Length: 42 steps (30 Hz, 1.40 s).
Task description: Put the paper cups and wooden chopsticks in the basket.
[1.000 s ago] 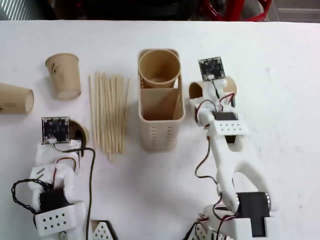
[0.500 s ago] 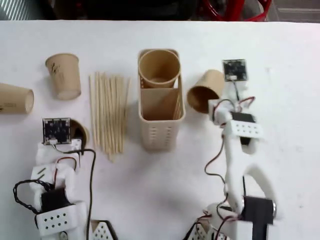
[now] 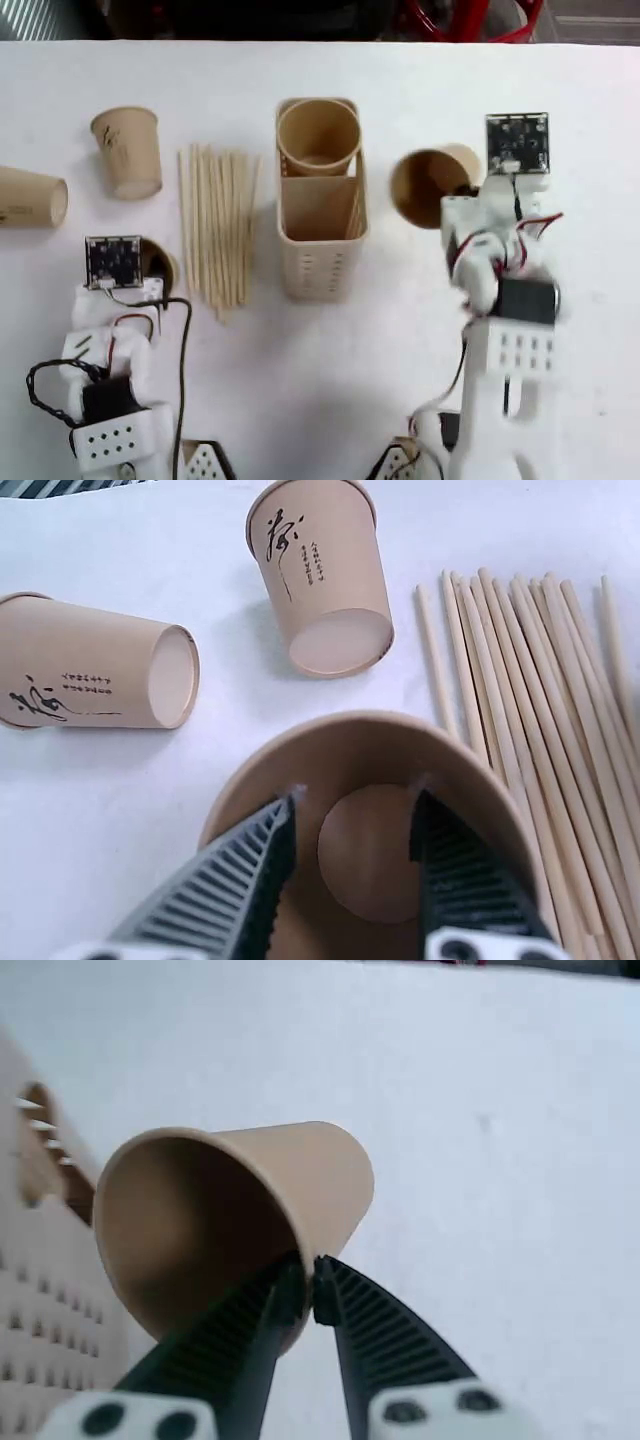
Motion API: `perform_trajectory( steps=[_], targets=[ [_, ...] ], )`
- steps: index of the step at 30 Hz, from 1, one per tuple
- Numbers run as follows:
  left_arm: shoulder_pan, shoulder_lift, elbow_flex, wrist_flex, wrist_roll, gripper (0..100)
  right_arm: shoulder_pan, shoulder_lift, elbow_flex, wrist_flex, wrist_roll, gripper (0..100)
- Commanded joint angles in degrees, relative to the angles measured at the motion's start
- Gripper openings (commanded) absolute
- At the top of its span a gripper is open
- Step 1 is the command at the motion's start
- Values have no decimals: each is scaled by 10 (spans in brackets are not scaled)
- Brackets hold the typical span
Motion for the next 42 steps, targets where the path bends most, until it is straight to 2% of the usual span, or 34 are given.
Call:
perform_trajectory(
  steps=[1,5,11,18,23,31,35,38,42],
  targets=[
    [5,0,-4,-10,-4,199,-77,-70,-115,89,8,17],
    [5,0,-4,-10,-4,199,-150,-73,-236,145,-21,17],
    [5,0,-4,-10,-4,199,-204,-73,-296,144,-33,17],
    [5,0,-4,-10,-4,199,-272,-73,-216,27,-28,17],
    [5,0,-4,-10,-4,199,-272,-47,-137,-85,-30,17],
    [5,0,-4,-10,-4,199,-239,89,-177,-102,-33,17],
    [5,0,-4,-10,-4,199,-239,133,-201,-102,-73,19],
    [5,0,-4,-10,-4,199,-237,157,-224,-102,-73,92],
    [5,0,-4,-10,-4,199,-237,183,-251,-100,-75,300]
  ],
)
